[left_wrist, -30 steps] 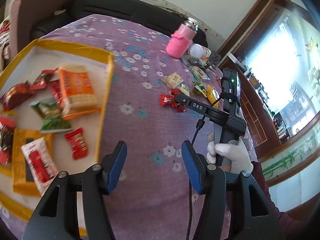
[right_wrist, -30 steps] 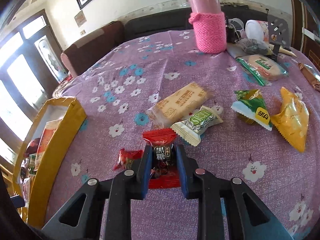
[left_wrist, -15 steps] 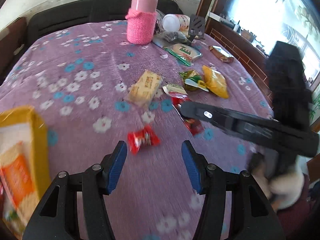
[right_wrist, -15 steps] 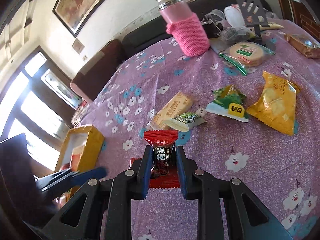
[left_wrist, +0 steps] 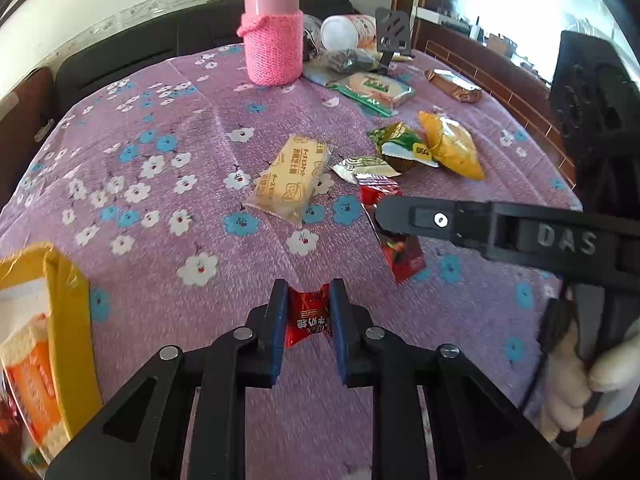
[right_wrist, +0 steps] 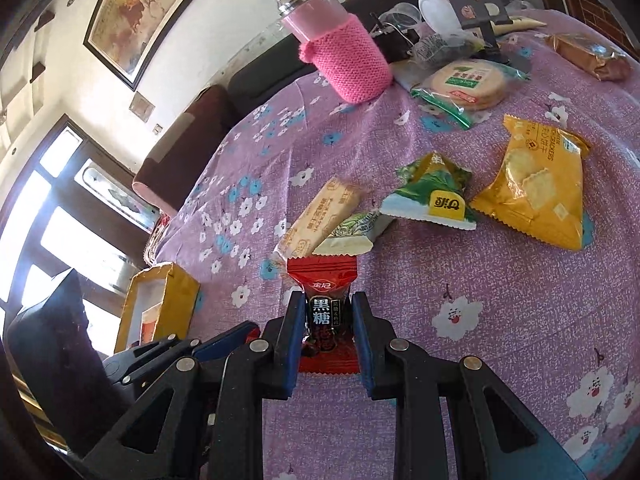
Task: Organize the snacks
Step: 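Grasp a red candy with the left gripper while the right grasps a black-red candy, then carry both candies into the tray and open both grippers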
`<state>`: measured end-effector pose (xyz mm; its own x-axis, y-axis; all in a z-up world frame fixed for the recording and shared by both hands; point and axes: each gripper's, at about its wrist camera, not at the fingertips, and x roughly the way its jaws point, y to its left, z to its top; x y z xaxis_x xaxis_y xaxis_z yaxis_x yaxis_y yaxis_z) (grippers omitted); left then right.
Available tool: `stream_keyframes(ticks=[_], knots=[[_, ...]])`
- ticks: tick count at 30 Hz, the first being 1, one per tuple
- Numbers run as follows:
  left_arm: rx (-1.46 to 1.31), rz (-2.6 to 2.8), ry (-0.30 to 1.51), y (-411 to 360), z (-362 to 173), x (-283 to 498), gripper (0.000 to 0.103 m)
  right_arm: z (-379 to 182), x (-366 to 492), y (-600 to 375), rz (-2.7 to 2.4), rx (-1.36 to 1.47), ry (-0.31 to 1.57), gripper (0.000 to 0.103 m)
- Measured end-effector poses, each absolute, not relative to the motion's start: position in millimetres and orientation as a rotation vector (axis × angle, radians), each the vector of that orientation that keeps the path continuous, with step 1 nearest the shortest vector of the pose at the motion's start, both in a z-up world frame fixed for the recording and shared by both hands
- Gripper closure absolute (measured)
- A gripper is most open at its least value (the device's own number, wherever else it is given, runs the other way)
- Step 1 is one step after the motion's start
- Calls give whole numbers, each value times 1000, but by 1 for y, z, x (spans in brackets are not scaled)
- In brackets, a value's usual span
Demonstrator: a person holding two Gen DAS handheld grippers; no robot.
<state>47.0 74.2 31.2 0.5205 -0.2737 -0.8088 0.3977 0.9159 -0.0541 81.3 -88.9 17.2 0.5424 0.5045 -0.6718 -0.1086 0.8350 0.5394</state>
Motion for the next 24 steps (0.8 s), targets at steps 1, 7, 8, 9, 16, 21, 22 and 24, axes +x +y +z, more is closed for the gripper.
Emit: stream_keyframes(ticks=[1,7,8,9,16,21,22,24], knots=[[135,-405,938,77,34,42,85,19,80,-88,383,470,927,79],[44,-421,912,95,52,19,85,26,76,-89,396,477,902,79],[27,-420,906,100,56,13,85,27,76,-89,398,479,898,79],[3,-418,899,107,61,7,85,28,75,-89,400,480,895,79],[-154,-317,839,170,85,-33,85,31,72,-84,440,496,889,79],[-226,-182,812,234,93,-54,85,38,64,-67,503,486,877,79],[-248,-156,808,248,93,-59,85,40,61,-61,513,475,873,79],[-281,-103,803,271,91,-68,85,44,55,-48,529,444,862,79]])
